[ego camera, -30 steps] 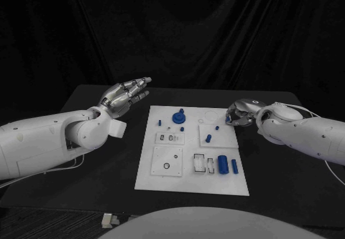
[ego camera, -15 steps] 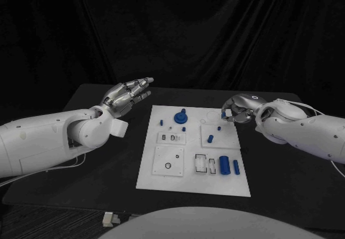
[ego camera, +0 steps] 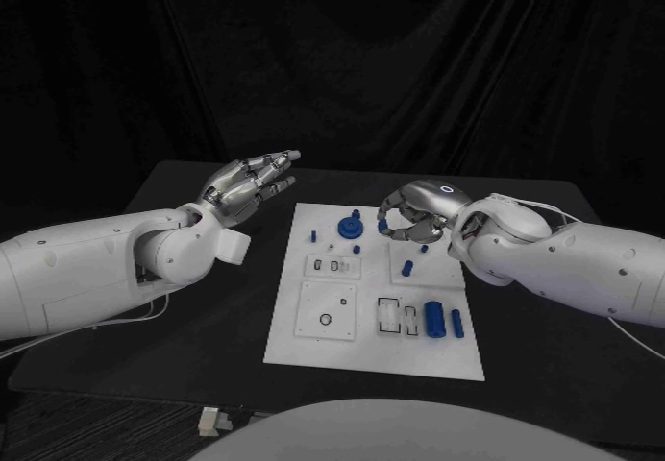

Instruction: Assemble the parts on the task board

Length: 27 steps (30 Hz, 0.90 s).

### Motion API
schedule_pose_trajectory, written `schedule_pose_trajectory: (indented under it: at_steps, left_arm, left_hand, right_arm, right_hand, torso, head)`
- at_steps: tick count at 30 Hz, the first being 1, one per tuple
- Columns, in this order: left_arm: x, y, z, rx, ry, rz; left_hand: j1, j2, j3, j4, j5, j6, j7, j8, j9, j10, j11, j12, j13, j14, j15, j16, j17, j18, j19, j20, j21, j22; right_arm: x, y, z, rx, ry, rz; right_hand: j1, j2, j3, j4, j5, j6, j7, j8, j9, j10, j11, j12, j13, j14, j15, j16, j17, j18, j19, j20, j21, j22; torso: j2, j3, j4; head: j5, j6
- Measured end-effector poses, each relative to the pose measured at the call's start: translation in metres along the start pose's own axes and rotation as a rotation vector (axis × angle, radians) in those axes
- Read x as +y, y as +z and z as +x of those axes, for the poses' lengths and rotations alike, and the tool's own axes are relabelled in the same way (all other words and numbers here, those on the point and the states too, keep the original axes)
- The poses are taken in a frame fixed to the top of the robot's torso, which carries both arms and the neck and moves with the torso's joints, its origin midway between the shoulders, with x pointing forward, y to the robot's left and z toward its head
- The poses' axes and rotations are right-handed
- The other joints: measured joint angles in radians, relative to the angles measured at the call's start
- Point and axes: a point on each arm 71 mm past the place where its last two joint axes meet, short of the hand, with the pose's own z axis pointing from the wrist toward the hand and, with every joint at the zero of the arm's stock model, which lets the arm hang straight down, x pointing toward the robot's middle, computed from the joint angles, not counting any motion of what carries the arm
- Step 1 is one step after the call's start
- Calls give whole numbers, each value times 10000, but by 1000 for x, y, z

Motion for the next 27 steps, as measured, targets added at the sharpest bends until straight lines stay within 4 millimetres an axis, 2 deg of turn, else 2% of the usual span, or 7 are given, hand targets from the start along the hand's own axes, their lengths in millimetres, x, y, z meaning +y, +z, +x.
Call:
schedule_pose_trajectory:
  at_steps: [8, 15, 20, 27]
  left_arm:
    - [1, 1, 1, 45, -17, -45]
    - [1, 1, 1, 89, -39, -67]
    - [1, 1, 2, 114, -51, -71]
    - [1, 0, 4, 160, -79, -75]
  left_hand:
    - [0, 0, 28, 28, 0, 0, 0, 41, 4, 0, 0, 0, 0, 0, 0, 0, 0, 1, 0, 0, 0, -1]
    - [0, 0, 56, 0, 41, 0, 0, 40, 10, 0, 0, 0, 0, 0, 0, 0, 0, 1, 0, 0, 0, -1]
    - [39, 39, 56, 0, 41, 0, 0, 40, 10, 0, 0, 0, 0, 0, 0, 0, 0, 0, -1, 0, 0, -1]
    - [39, 39, 56, 0, 41, 0, 0, 40, 9, 0, 0, 38, 0, 37, 37, 0, 9, 1, -1, 0, 0, 8]
  right_arm:
    - [24, 11, 22, 637, -103, -468]
    - [32, 17, 35, 1176, -291, -504]
    - [36, 20, 42, 1558, -400, -477]
    - [38, 24, 47, 1841, -528, -414]
  right_hand:
    - [-1, -1, 26, -26, -65, -54, 55, 0, 9, -10, 13, 0, 0, 0, 0, 0, 0, 0, -38, 39, -86, -1]
    - [-1, -1, 54, -54, -127, -136, 92, -5, 13, -12, 84, 0, 0, 0, 0, 0, 0, 0, -72, 72, -166, -2]
    - [-1, -1, 55, -54, -127, -183, 105, -63, 4, -11, 83, 0, 0, 0, 0, 0, 0, 0, -72, 72, -166, -2]
    - [-1, -1, 55, -54, -166, -183, 105, -72, -3, -11, 83, 0, 0, 28, 28, 0, 0, 0, -72, 72, -201, -3]
  torso:
    - [1, 12, 31]
    - [1, 12, 34]
    - [-7, 12, 13]
    - [-20, 17, 17]
  head:
    - [-55, 0]
    - [-47, 0]
    - [-22, 0]
    - [10, 0]
